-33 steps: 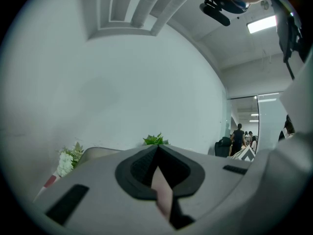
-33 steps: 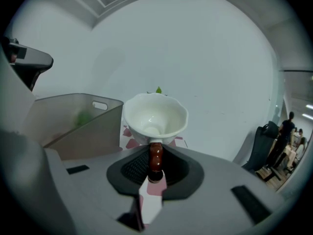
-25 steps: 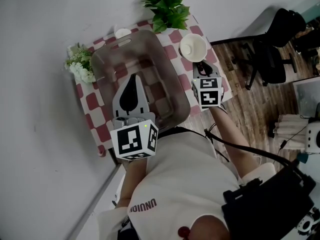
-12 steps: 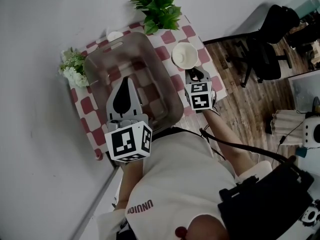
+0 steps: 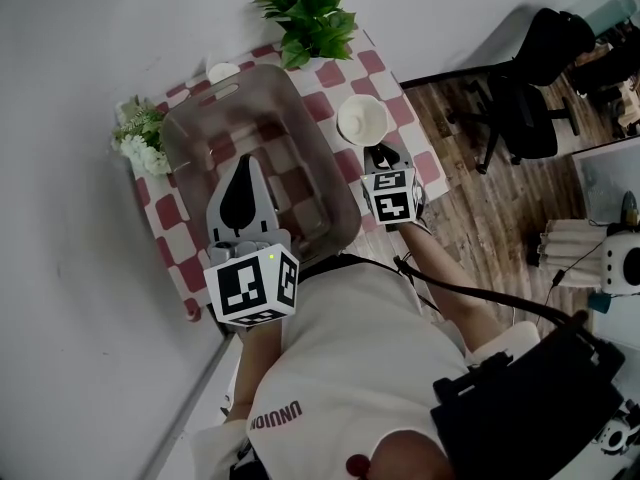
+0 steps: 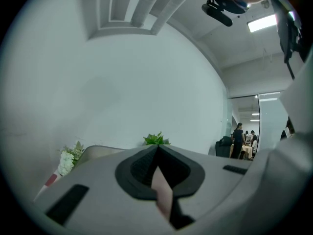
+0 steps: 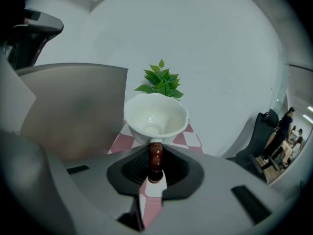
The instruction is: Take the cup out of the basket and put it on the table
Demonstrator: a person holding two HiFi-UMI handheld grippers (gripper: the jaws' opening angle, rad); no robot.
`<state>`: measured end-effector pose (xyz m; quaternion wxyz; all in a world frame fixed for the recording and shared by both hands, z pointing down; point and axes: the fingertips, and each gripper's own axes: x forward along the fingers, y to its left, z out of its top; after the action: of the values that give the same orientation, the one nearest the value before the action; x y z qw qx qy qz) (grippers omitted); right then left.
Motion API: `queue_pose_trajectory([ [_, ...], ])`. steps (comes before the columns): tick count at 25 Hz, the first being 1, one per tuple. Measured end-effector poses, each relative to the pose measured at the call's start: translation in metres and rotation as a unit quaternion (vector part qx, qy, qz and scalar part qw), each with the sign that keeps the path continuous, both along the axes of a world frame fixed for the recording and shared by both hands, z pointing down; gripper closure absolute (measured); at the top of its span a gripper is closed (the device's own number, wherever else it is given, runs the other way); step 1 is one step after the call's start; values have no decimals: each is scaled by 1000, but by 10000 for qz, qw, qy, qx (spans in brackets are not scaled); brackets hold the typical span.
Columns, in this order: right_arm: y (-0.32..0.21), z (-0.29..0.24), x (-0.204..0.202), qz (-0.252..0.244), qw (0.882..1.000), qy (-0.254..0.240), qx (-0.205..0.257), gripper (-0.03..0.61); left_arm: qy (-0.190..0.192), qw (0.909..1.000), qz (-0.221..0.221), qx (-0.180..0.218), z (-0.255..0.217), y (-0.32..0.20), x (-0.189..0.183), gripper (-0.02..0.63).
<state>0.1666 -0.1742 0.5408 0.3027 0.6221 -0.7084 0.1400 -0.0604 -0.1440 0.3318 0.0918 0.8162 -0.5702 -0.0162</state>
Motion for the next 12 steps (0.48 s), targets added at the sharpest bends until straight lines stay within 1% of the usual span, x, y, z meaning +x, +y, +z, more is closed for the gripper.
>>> queue_pose_trajectory([
  [3, 2, 5, -2, -26, 10000, 14, -39, 515, -15, 10000, -18, -13, 0, 1, -2, 601],
  [6, 8, 12, -4, 3, 9998, -4, -220, 515, -32, 10000, -40, -32, 0, 1, -4, 601],
  [12, 16, 26, -4, 15, 9992, 11, -387, 515, -79, 9999, -65, -40, 0, 2, -7, 601],
])
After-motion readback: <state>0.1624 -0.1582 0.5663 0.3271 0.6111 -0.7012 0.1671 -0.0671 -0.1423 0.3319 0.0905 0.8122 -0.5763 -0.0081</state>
